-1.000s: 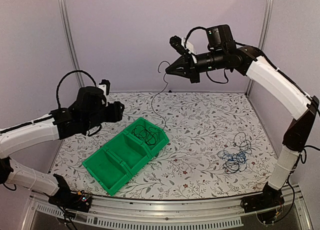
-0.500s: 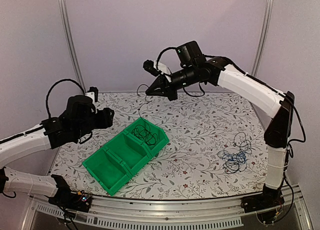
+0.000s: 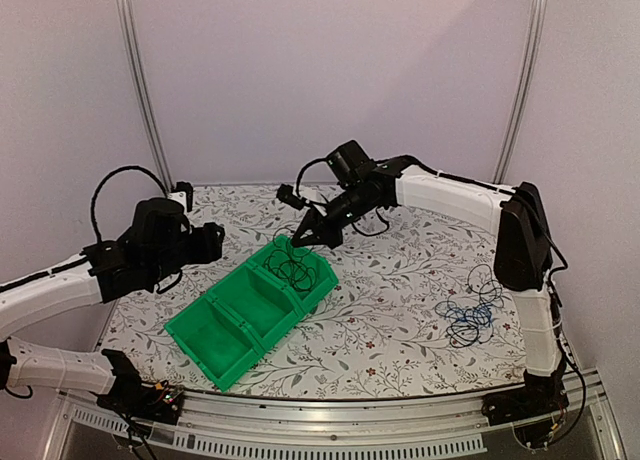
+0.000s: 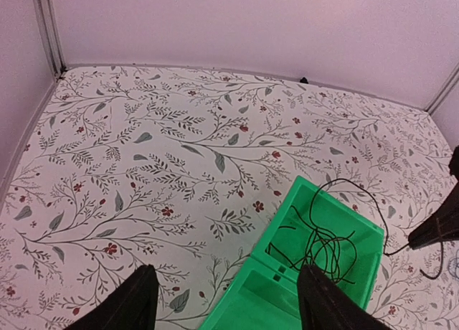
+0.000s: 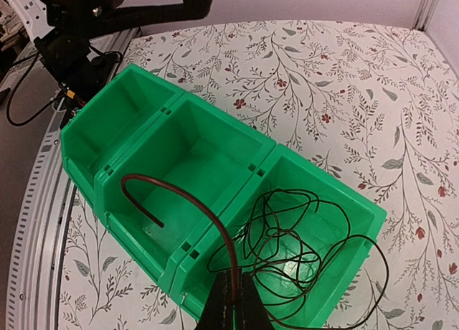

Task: Untangle the cables

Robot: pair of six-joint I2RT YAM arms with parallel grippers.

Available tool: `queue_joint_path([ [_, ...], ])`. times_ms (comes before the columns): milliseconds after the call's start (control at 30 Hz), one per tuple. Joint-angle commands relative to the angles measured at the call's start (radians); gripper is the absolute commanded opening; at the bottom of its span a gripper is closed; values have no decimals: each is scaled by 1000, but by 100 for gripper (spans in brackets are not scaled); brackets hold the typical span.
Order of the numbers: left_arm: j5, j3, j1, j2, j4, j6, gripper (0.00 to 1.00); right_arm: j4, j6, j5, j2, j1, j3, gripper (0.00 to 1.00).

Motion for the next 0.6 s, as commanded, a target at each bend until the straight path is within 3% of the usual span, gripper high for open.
queue_joint_path([
  [0, -5, -28, 18, -25, 5, -12, 67, 3, 23, -26, 64, 16, -14, 0],
  [267, 11, -45, 21, -36, 17, -25, 67, 27, 72, 108, 145, 30, -3, 0],
  [567, 19, -65, 24, -27, 35, -33, 67, -11, 104, 59, 160, 82, 39, 0],
])
